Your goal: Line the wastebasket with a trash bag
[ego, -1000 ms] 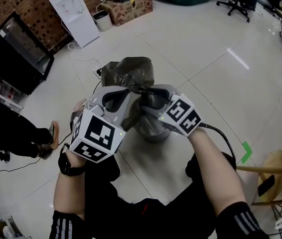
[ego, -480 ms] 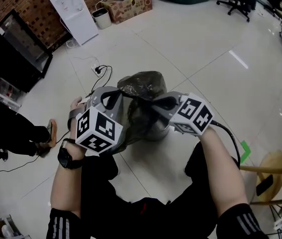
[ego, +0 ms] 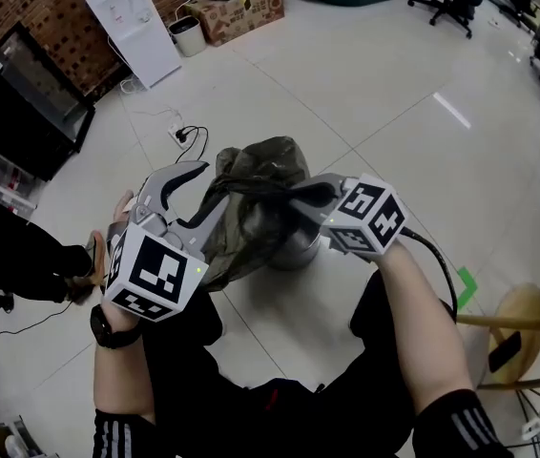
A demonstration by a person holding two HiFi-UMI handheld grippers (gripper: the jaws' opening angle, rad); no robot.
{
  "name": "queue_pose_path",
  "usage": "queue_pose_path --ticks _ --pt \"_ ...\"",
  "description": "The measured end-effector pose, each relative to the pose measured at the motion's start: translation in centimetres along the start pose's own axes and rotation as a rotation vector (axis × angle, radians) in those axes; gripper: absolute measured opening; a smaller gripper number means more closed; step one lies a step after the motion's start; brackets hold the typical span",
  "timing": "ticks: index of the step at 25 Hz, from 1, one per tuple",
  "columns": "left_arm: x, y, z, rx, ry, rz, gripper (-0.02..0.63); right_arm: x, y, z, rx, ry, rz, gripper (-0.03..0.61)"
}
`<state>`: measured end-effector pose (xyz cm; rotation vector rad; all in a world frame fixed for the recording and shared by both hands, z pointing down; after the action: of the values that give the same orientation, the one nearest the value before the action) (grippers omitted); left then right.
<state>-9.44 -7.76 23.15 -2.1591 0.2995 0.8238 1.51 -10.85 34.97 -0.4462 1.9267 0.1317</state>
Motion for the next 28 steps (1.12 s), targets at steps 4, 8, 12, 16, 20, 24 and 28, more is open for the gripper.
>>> queue_pose_path --ticks 4,8,12,16,20,24,28 --pt "-0.2 0.6 0.8 0.021 0.018 -0.018 0.143 0.4 0.5 0.5 0.045 -0.025 -0.053 0.008" --pt "-2.9 2.0 -1.0 0.052 0.095 -0.025 0.088 0.0 1.2 1.4 0.097 -0.020 -0.078 0.008" --pt "-4.5 2.2 -4.2 0.025 0.126 0.006 0.057 -1.2 1.1 2.3 0.137 0.024 -0.093 0.008" --pt "-6.2 1.1 -8.3 -0.061 0.173 0.002 0.057 -1.5 1.0 3.1 0.176 0.035 -0.145 0.008" --pt "-8.9 -0.6 -13.3 -0.162 0.218 0.028 0.058 -2.4 1.6 3.9 0.205 0.048 -0.156 0.008" --pt "-12.0 -3.6 -18.2 -0.305 0.277 0.052 0.058 -3.7 1.8 3.9 0.212 0.103 -0.140 0.008" --pt "-15.0 -6.7 -21.8 -0.399 0.340 0.042 0.058 -5.5 0.9 3.2 0.164 0.171 -0.108 0.008"
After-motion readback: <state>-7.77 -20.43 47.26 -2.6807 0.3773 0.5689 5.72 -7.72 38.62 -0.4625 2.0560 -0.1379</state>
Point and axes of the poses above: the fingertips, and each gripper's own axes: z backward along the fingers, y to its left, x out of its top, the point moved 3 cm from there along z, backward along the fingers, and after that the axes turned 2 degrees about -y, right-handed, at the moved point
